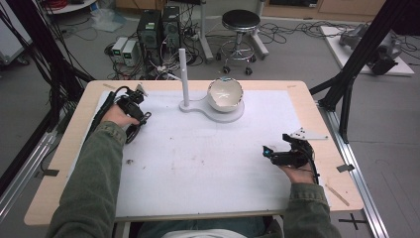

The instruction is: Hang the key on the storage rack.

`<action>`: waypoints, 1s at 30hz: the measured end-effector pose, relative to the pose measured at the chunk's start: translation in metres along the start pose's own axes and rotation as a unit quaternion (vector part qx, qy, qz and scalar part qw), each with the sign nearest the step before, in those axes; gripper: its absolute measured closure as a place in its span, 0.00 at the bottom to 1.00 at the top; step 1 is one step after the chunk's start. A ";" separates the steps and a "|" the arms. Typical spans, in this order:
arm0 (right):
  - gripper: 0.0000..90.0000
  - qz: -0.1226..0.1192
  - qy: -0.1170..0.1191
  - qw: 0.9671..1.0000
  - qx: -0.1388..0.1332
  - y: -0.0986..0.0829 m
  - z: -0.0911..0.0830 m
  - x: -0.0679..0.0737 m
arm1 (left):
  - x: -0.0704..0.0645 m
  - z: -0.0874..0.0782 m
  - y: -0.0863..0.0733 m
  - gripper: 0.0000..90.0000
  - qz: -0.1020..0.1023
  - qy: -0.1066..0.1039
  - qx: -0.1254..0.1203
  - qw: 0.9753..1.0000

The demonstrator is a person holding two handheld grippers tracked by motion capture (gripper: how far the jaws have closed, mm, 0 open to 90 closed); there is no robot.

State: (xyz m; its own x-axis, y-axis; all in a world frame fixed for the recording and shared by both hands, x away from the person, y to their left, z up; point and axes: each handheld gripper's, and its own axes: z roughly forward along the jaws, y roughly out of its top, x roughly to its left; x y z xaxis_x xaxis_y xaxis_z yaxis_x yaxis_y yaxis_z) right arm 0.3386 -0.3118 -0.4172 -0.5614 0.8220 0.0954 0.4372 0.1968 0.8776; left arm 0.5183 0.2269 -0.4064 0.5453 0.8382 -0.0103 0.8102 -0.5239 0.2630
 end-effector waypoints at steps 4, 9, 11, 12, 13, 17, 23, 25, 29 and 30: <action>0.01 0.001 -0.002 1.000 -0.001 0.000 -0.001 -0.001 | -0.001 0.004 0.000 0.79 0.000 0.003 0.000 1.000; 0.01 0.002 -0.002 1.000 -0.002 0.000 -0.001 -0.002 | -0.006 0.003 0.000 0.89 0.017 -0.002 -0.005 1.000; 0.01 0.004 -0.001 1.000 0.000 0.000 -0.001 -0.002 | -0.008 0.003 0.000 0.89 0.028 0.004 -0.004 1.000; 0.01 0.004 -0.002 1.000 0.000 0.000 -0.001 -0.002 | -0.008 0.003 0.000 0.90 0.030 0.004 -0.005 1.000; 0.01 0.004 -0.002 1.000 0.000 0.000 -0.001 -0.002 | -0.008 0.003 -0.001 0.90 0.033 0.004 -0.006 0.999; 0.01 0.003 -0.002 1.000 -0.002 0.000 -0.001 -0.002 | -0.009 0.001 -0.001 0.90 0.045 0.005 -0.008 0.999; 0.01 0.004 -0.002 1.000 0.000 0.000 -0.001 -0.002 | -0.008 -0.004 -0.003 0.91 0.052 0.011 -0.013 0.998; 0.01 0.000 -0.004 1.000 -0.003 0.000 -0.001 -0.002 | -0.009 -0.006 -0.003 0.91 0.055 0.011 -0.016 0.998; 0.01 0.005 -0.003 1.000 -0.002 0.000 -0.002 -0.002 | -0.008 -0.014 -0.005 0.91 0.057 0.011 -0.024 0.998; 0.01 0.003 -0.002 1.000 -0.003 0.000 -0.002 -0.002 | -0.008 -0.016 -0.006 0.91 0.058 0.011 -0.027 0.998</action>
State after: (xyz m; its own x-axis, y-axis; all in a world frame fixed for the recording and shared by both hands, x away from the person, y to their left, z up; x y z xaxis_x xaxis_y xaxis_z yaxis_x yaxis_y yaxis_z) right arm 0.3386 -0.3143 -0.4166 -0.5553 0.8257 0.0993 0.4364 0.1876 0.8800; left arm 0.5062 0.2256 -0.3927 0.6286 0.7765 0.0444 0.7294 -0.6083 0.3128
